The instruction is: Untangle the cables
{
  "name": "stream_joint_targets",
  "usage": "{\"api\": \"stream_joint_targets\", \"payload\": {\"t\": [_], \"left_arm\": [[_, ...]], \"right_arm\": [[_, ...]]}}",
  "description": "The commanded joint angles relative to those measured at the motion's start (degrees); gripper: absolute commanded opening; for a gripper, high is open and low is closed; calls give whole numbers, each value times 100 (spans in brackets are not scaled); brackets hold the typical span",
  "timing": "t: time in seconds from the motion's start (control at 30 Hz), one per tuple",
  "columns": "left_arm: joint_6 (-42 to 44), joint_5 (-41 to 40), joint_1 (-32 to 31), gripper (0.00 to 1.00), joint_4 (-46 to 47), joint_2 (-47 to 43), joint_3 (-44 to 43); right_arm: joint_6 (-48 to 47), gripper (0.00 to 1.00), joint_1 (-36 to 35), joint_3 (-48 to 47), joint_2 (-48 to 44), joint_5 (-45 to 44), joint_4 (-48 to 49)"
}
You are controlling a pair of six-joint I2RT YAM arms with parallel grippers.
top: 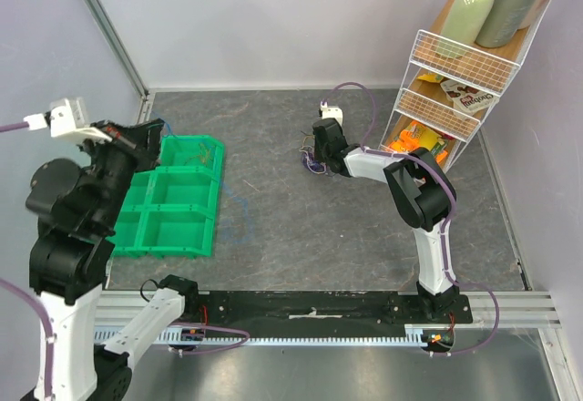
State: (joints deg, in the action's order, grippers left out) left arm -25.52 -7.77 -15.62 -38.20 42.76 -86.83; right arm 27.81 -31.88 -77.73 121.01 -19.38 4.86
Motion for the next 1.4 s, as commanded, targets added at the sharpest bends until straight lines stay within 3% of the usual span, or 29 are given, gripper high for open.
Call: {"api": "stream_joint_targets", "payload": {"t": [0.0, 0.3, 0.83, 1.37], "left_arm": [[214, -304, -12, 2, -83, 285, -378], [240, -997, -12, 2, 163, 882, -291], [785, -2061, -3, 2, 646, 1762, -1082], [926, -2219, -3, 2, 849, 2113, -2418]], "right_arm": [[-74, 23, 41, -119, -8, 48, -249], [-57, 23, 41, -137, -7, 109, -249], [-22, 24, 41, -189, 63, 250, -231], [40, 24, 41, -313, 204, 461, -231]]}}
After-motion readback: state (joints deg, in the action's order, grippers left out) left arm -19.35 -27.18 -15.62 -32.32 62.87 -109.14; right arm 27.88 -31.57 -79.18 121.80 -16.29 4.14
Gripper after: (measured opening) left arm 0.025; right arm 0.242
